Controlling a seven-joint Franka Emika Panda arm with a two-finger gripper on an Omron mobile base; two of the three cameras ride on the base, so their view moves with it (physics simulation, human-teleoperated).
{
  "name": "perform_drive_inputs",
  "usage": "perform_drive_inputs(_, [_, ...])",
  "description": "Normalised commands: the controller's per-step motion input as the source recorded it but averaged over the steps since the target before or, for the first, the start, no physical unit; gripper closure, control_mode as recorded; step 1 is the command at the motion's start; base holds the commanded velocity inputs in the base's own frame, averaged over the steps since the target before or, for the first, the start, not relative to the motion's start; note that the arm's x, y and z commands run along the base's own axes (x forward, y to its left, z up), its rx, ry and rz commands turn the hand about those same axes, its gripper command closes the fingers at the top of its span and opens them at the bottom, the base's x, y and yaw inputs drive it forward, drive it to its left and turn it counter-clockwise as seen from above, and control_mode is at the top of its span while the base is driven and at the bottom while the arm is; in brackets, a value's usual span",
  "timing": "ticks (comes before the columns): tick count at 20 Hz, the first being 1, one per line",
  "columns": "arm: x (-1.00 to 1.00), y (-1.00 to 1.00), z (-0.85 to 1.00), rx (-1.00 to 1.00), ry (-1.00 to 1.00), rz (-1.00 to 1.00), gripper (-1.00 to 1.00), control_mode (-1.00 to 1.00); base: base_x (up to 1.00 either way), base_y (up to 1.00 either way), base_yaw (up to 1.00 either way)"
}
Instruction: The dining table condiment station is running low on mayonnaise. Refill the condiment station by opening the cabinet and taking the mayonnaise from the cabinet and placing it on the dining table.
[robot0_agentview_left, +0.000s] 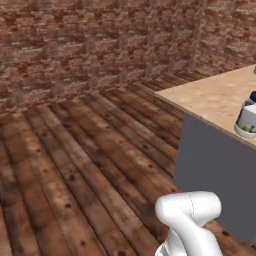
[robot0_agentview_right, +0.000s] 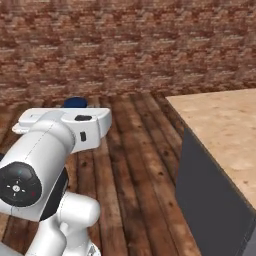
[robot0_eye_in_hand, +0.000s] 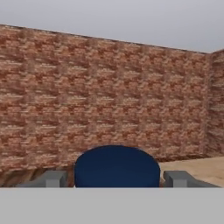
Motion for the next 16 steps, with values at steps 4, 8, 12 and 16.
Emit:
perform_drive_inputs(4, [0.0,0.0,0.0,0.0,0.0,0.0,1.0,1.0,1.0,1.0,-0.38])
perform_drive_inputs(8, [0.0,0.0,0.0,0.0,0.0,0.0,1.0,1.0,1.0,1.0,-0.38])
perform_drive_inputs(12, [0.0,0.0,0.0,0.0,0.0,0.0,1.0,1.0,1.0,1.0,-0.39])
perform_drive_inputs(16, [0.0,0.0,0.0,0.0,0.0,0.0,1.0,1.0,1.0,1.0,-0.4])
